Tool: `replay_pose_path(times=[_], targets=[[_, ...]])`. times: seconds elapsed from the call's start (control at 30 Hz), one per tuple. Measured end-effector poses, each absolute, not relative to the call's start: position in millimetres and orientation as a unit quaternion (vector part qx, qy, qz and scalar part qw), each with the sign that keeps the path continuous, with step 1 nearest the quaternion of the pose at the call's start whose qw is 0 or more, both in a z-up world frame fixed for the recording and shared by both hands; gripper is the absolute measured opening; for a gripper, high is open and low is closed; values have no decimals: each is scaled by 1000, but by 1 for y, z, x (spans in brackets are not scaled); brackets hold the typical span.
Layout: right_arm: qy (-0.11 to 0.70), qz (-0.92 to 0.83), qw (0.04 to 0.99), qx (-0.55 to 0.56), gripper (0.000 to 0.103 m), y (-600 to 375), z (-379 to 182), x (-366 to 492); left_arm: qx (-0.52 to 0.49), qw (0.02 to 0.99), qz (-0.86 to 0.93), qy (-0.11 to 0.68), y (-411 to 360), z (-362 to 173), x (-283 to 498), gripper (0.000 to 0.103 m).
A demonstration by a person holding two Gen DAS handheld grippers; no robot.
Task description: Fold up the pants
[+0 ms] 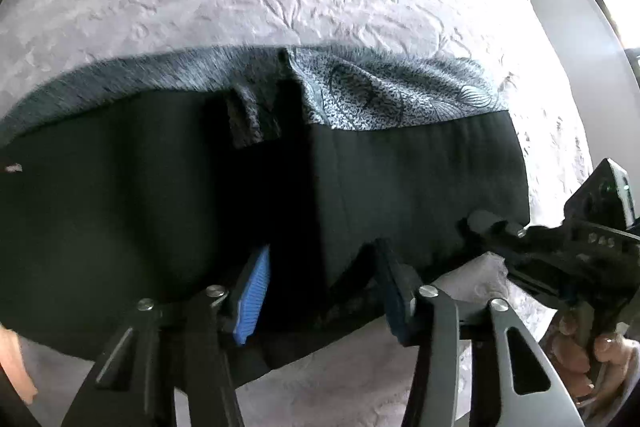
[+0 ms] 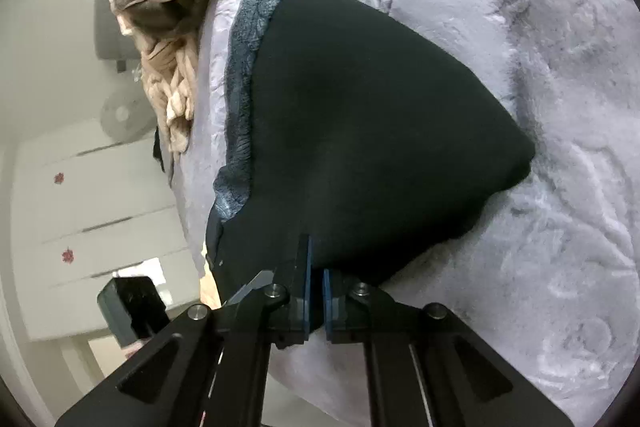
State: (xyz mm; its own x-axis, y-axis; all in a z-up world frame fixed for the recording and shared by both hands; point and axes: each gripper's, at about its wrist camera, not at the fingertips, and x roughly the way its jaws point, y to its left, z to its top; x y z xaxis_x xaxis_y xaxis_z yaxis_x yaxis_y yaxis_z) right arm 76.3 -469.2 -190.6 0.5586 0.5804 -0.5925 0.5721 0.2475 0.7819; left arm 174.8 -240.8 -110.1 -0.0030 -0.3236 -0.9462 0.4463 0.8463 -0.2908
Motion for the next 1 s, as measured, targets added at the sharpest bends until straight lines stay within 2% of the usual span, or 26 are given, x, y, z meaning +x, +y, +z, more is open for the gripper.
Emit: replay_pose_path(times=[0.17,0.2,0.27,0.37,0.43,0.5,0.57,0.63,0.67,0.7,0.83,0.87,0.9,0.93,1.0], targets=[[471,36,666,576,5,-454,-162,72,87,746,-251,611,-228,-97,158,53],[484,30,667,565,5,-450,-168,73,95,742,-241,618,-225,-103,158,60],[506,12,658,558,5,-444,-191,75,84,737,-222,633,-221,-117,161,69],[521,12,651,552,6,-444,-199,83,80,739,-215,634,-223,-116,163,69],[550,34,661,510,17,-443,-182,92,90,747,-216,623,-226,-107,162,69],[576,78,683,443,50,-440,-151,101,98,758,-215,608,-227,-94,162,69],[553,116,723,398,68,-447,-115,103,96,769,-215,595,-230,-80,166,69],[507,112,771,369,69,-472,-86,110,91,775,-215,587,-237,-68,173,71],[495,94,785,361,69,-487,-82,118,87,776,-217,586,-239,-64,177,81],[490,67,790,361,69,-503,-84,125,81,779,-220,582,-245,-61,181,84],[509,-1,769,386,69,-538,-125,155,91,784,-237,567,-288,-63,193,84],[518,8,753,405,65,-542,-143,163,94,783,-241,565,-294,-67,192,84],[526,22,742,416,53,-541,-155,168,101,782,-242,565,-303,-75,193,84],[536,38,728,427,47,-540,-169,173,108,781,-241,567,-307,-79,194,84],[550,30,708,442,43,-536,-179,179,132,776,-228,574,-313,-96,196,84]])
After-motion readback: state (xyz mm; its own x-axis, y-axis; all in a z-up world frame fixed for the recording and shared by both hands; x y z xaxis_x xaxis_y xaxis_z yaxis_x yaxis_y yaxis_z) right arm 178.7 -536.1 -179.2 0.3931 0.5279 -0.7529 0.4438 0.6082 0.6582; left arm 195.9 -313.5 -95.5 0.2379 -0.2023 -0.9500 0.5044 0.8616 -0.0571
